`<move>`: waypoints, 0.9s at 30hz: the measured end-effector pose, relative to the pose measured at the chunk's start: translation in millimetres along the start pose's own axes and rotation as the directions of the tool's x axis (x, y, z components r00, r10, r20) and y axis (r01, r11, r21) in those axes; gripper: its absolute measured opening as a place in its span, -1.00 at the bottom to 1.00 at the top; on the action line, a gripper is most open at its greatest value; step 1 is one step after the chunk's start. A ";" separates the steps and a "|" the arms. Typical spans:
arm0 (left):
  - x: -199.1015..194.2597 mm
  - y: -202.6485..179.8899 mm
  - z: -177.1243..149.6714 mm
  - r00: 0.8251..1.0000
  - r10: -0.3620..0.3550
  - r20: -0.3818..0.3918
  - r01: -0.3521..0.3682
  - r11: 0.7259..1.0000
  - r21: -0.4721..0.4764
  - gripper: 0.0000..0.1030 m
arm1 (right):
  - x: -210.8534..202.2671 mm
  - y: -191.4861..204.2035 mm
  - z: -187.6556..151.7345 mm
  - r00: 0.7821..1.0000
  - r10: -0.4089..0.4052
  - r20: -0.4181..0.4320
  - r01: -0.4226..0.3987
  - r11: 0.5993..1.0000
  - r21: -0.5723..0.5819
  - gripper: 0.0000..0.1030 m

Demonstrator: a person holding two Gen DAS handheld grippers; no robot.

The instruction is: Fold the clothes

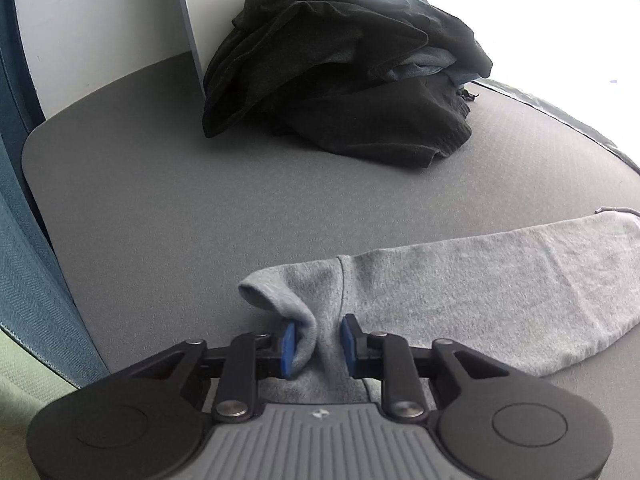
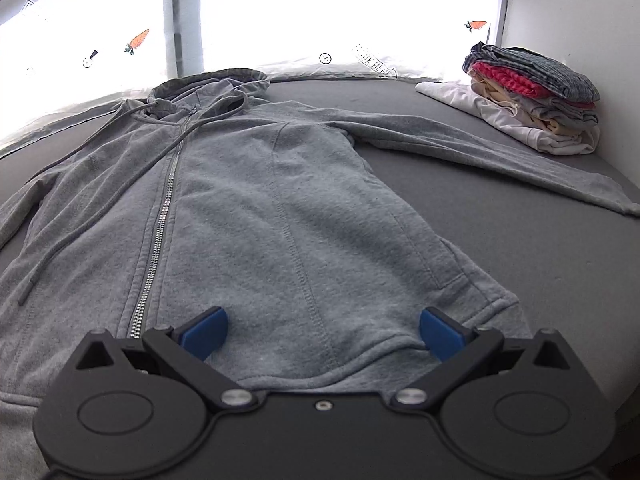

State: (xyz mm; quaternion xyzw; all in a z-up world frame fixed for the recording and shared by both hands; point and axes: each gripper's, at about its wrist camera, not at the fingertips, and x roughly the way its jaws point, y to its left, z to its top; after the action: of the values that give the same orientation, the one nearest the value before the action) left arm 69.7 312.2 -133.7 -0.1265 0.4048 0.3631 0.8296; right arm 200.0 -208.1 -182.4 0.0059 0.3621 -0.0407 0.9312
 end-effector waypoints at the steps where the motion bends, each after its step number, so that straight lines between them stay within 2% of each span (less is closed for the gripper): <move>1: -4.1 -1.4 -0.6 1.000 0.004 0.000 -0.004 1.000 0.012 -0.71 | 0.2 0.3 0.0 1.000 -0.002 0.001 0.002 1.000 0.002 1.00; 5: -11.5 8.1 -7.0 0.999 0.033 -0.039 -0.034 0.999 -0.037 -0.70 | 0.9 1.4 0.0 1.000 -0.011 0.004 0.011 1.000 0.012 1.00; 7: -8.6 12.4 -10.8 0.998 0.039 -0.055 -0.042 0.998 -0.056 -0.60 | 2.1 0.7 1.8 1.000 -0.005 -0.006 0.005 1.000 0.012 1.00; 10: -11.4 8.9 -7.0 0.997 0.048 -0.054 -0.051 0.997 -0.054 -0.40 | 3.9 -0.3 4.8 1.000 0.006 -0.023 -0.005 1.000 0.013 1.00; 11: -13.2 7.7 -5.2 0.997 0.056 -0.054 -0.059 0.996 -0.064 -0.27 | 4.9 -0.8 7.9 0.999 0.010 -0.043 -0.010 1.000 0.010 1.00; 13: -18.1 4.2 -0.9 0.997 0.062 -0.043 -0.065 0.995 -0.079 -0.14 | 7.6 -2.9 15.8 0.995 0.026 -0.092 -0.026 1.000 0.002 1.00; 15: -25.9 -4.1 5.6 0.997 0.069 -0.019 -0.070 0.994 -0.079 0.10 | 11.2 -6.1 24.8 0.988 0.050 -0.146 -0.052 0.999 -0.011 1.00; 18: -41.6 -25.9 16.4 0.997 0.064 0.040 -0.062 0.997 -0.047 0.29 | 11.9 -13.8 36.0 0.981 0.090 -0.172 -0.091 0.996 0.000 0.95; 22: -61.9 -71.7 27.0 0.996 -0.020 0.087 0.019 1.000 0.012 0.31 | 6.8 -24.8 53.4 0.983 0.138 -0.125 -0.151 0.983 -0.106 0.93; 25: -77.8 -118.8 25.0 0.988 -0.120 0.099 0.115 0.991 0.062 0.32 | 17.4 -33.5 59.2 0.978 0.141 -0.152 -0.171 0.964 -0.205 0.93; 27: -88.1 -159.6 16.7 0.976 -0.198 0.090 0.189 0.977 0.101 0.35 | 28.5 -41.5 57.2 0.974 0.133 -0.183 -0.176 0.954 -0.243 0.93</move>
State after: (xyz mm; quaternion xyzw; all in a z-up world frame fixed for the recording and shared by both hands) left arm 155.8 164.1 -69.1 -0.1089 0.3650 0.2674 0.8851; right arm 256.1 -253.9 -158.7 -0.0837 0.4386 0.0804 0.8912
